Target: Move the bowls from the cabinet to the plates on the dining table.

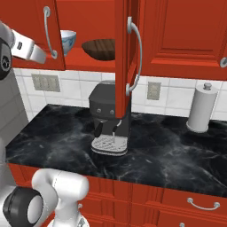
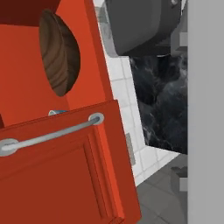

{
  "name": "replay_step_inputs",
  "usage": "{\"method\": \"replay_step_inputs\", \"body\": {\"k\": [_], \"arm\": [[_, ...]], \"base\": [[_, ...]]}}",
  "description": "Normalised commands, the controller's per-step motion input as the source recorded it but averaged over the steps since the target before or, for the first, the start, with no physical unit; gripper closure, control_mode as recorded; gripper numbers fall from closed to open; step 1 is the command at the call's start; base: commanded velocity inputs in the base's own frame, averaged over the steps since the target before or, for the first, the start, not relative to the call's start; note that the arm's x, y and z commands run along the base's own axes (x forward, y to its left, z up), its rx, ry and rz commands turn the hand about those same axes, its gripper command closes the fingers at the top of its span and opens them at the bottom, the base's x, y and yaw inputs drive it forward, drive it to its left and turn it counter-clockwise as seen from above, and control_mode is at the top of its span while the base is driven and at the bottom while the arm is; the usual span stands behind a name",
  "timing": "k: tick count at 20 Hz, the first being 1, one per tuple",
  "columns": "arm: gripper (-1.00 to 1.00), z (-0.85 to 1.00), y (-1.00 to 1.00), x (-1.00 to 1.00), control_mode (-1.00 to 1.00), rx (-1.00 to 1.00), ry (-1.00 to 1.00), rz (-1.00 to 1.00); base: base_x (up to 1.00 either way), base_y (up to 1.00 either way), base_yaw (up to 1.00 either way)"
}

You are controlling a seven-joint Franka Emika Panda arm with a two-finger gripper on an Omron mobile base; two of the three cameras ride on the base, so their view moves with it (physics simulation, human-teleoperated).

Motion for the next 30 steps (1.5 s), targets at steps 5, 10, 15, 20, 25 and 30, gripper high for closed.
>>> {"method": "replay_step_inputs", "body": {"k": [5, 10, 15, 20, 25, 30], "arm": [[-1.00, 0.00, 0.00, 0.30, -1.00, 0.00, 0.00, 0.18], [-1.00, 0.00, 0.00, 0.60, -1.00, 0.00, 0.02, 0.07], [-1.00, 0.00, 0.00, 0.42, -1.00, -0.02, 0.01, 0.00], [-1.00, 0.00, 0.07, 0.47, -1.00, -0.04, 0.00, 0.00], [-1.00, 0.00, 0.23, 0.42, -1.00, -0.04, 0.00, 0.00], [-1.00, 0.00, 0.14, 0.41, -1.00, -0.04, 0.00, 0.00]], "base": [[0.00, 0.00, 0.00], [0.00, 0.00, 0.00], [0.00, 0.00, 0.00], [0.00, 0.00, 0.00], [0.00, 0.00, 0.00], [0.00, 0.00, 0.00]]}}
